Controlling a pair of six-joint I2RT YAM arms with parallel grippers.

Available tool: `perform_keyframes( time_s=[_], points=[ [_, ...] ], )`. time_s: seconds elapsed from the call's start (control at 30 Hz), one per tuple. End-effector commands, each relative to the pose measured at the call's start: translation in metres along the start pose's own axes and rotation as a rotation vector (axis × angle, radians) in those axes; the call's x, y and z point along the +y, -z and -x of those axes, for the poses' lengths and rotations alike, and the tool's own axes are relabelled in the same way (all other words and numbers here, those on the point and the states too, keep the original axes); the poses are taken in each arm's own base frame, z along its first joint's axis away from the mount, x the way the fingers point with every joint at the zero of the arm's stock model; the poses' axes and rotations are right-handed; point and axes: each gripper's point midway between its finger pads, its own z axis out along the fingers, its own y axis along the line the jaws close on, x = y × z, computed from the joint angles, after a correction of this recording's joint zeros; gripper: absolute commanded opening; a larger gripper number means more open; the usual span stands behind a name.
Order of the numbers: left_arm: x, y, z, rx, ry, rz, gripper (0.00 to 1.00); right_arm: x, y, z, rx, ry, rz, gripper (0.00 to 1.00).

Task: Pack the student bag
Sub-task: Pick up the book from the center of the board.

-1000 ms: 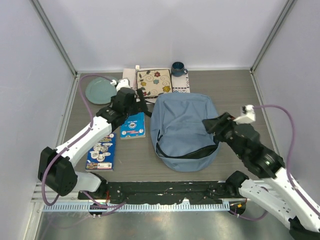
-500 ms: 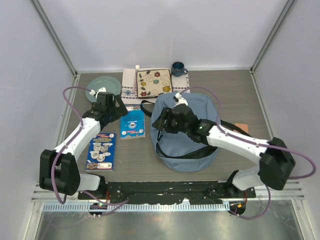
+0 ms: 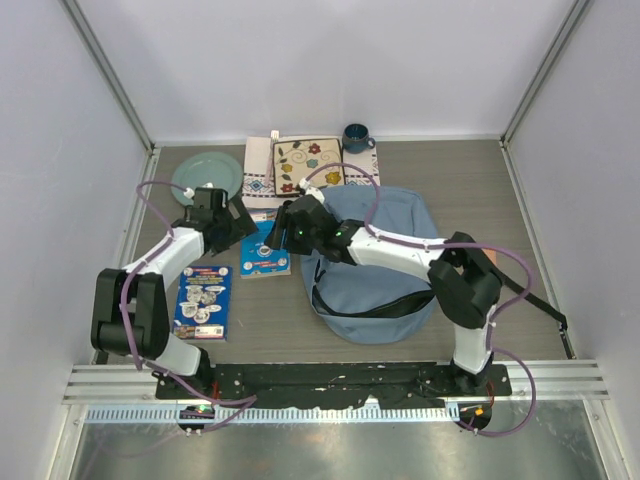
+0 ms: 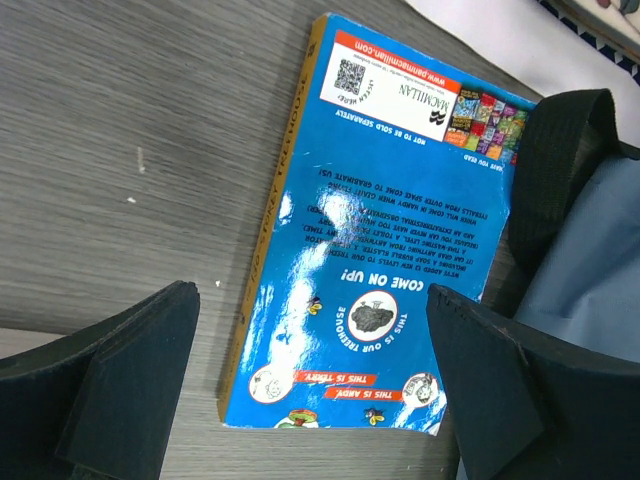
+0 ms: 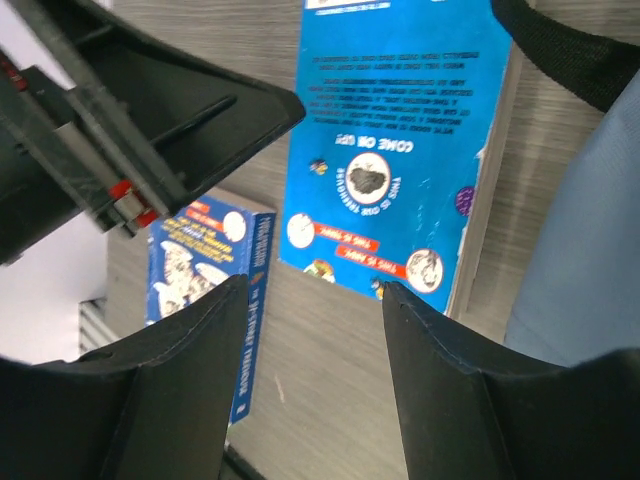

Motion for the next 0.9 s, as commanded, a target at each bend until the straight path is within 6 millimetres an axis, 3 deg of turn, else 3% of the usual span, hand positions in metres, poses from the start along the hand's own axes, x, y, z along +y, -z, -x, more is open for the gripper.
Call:
perform_keyframes(
  time_s=[0.0,0.17,0.4,0.6,0.87],
  points=[
    [-0.013,-0.009,0.004,0.004,0.017,-0.067,1.00,-0.008,-0.021,0.014,-0.058,0.010,-0.088,0.61],
    [-0.007,-0.013,-0.004,0.026,0.025,-0.052,1.00,-0.038,-0.042,0.001,-0.031,0.021,-0.207,0.61],
    [-0.006,-0.020,-0.020,0.058,0.047,-0.087,1.00,-0.059,-0.060,-0.014,0.005,0.025,-0.262,0.61],
    [-0.019,-0.027,-0.036,0.082,0.115,-0.199,0.99,-0.055,-0.074,-0.027,0.045,-0.018,-0.183,0.61],
    [-0.038,-0.020,-0.032,0.077,0.141,-0.299,0.90,-0.040,-0.069,-0.029,0.050,-0.043,-0.085,0.53]
  ],
)
